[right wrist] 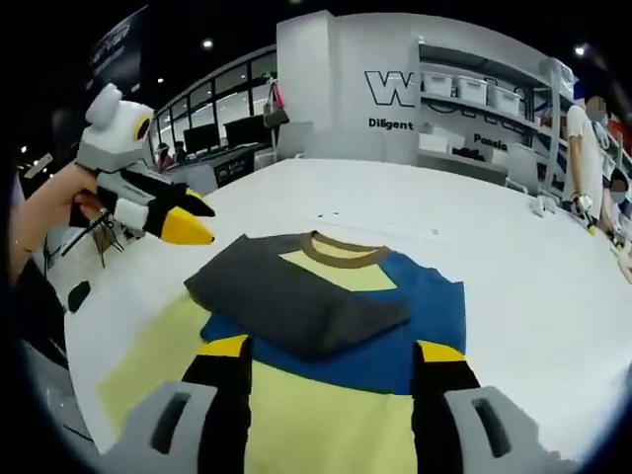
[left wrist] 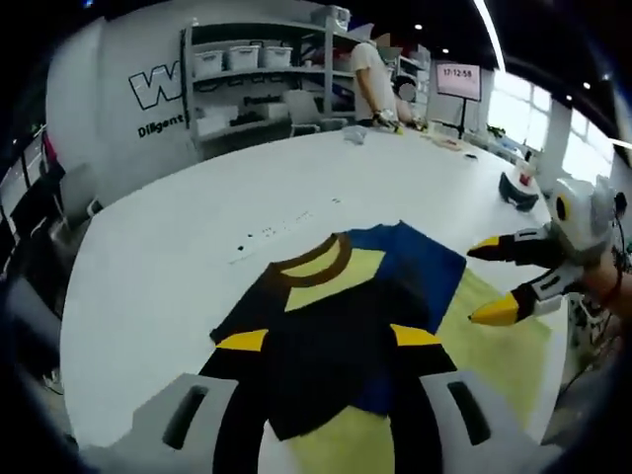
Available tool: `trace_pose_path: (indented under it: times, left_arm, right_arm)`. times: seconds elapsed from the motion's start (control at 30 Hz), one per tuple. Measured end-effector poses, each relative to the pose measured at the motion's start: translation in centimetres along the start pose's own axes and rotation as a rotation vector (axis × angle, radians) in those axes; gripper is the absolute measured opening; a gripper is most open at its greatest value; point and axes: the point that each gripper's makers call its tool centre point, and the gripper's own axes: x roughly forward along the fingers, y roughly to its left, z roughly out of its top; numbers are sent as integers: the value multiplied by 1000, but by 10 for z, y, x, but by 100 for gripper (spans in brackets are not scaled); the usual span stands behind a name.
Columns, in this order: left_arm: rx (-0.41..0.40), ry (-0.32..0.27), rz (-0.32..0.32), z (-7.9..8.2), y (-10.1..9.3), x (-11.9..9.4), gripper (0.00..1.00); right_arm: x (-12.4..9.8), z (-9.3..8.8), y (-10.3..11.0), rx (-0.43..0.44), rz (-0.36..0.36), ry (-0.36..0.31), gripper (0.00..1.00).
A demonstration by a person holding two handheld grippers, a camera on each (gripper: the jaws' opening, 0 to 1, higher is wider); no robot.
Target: Fold the garment on the visible template until the final outline fits inside the template.
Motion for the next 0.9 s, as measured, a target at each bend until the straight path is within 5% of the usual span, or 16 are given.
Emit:
trace_pose_path:
  times: [0.33, 0.73, 0.9]
  left_arm:
    - [-42, 11, 71, -52, 16, -12, 47]
    - [-210, 36, 145, -102, 47, 7, 14]
    - [-252, 36, 119, -111, 46, 12, 9]
  right_arm:
    - [41, 0, -9, -10, -49, 39, 40]
    - [80, -7, -18, -2, -106, 72, 22]
    - [85, -15, -21, -1, -128, 98, 17]
